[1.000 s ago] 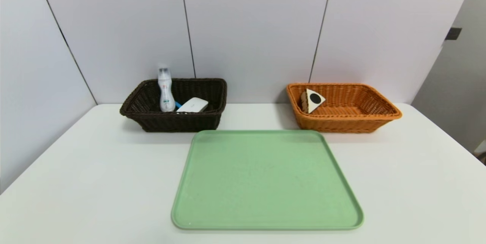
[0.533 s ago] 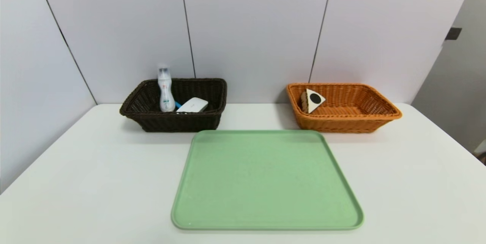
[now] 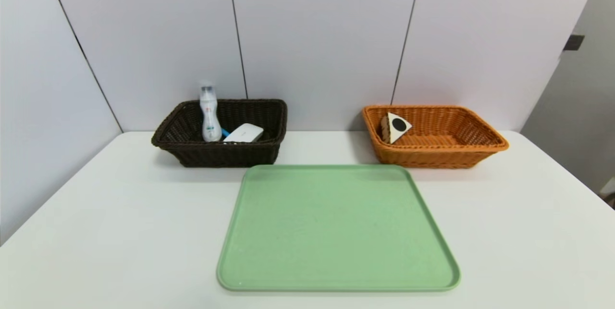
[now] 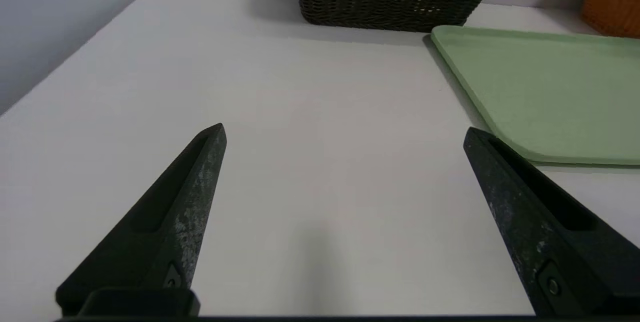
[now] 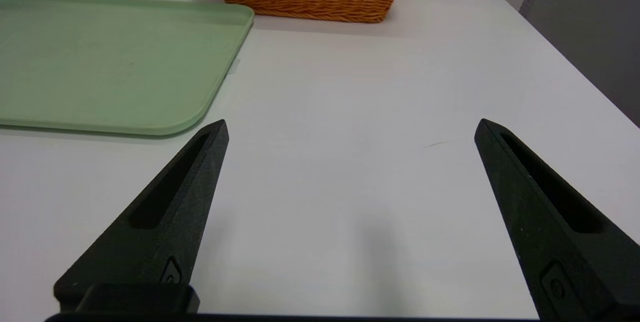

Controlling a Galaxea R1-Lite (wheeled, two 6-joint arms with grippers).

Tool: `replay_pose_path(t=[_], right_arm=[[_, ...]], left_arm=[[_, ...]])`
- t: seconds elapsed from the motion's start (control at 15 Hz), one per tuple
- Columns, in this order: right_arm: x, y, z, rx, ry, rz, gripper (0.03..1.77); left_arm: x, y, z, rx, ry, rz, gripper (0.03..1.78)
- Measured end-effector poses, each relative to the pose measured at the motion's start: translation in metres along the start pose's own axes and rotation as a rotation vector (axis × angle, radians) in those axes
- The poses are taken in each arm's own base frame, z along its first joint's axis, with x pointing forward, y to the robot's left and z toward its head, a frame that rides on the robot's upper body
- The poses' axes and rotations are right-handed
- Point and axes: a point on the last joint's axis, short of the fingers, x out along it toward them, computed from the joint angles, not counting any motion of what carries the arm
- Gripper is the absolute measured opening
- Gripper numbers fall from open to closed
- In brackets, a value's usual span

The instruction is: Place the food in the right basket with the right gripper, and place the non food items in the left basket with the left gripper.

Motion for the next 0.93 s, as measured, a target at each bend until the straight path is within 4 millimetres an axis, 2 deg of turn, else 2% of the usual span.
replay_pose_path(t=[0.27,0.33,0.6,0.93], right_arm=[[0.0000,0.0000,-0.0002,-0.004,0.002,0.000,1.70],[0.0000,0.0000,-0.0002,-0.003,0.002,0.001,1.70],[0.0000,0.0000,-0.0001,0.001,0.000,0.000,1.70],[0.0001,0.0000,0.0000,0.003,-0.001,-0.001,1.70]], left_arm=[[-0.0001,0.0002,-0.0053,0.256,0.051,-0.013,1.69],[-0.0002,0.0002,-0.0059,0.270,0.057,-0.016,1.69],[-0.0002,0.0006,-0.0056,0.130,0.055,0.009,1.69],[-0.0002,0.0009,-0.0055,0.111,0.054,0.022,1.69]])
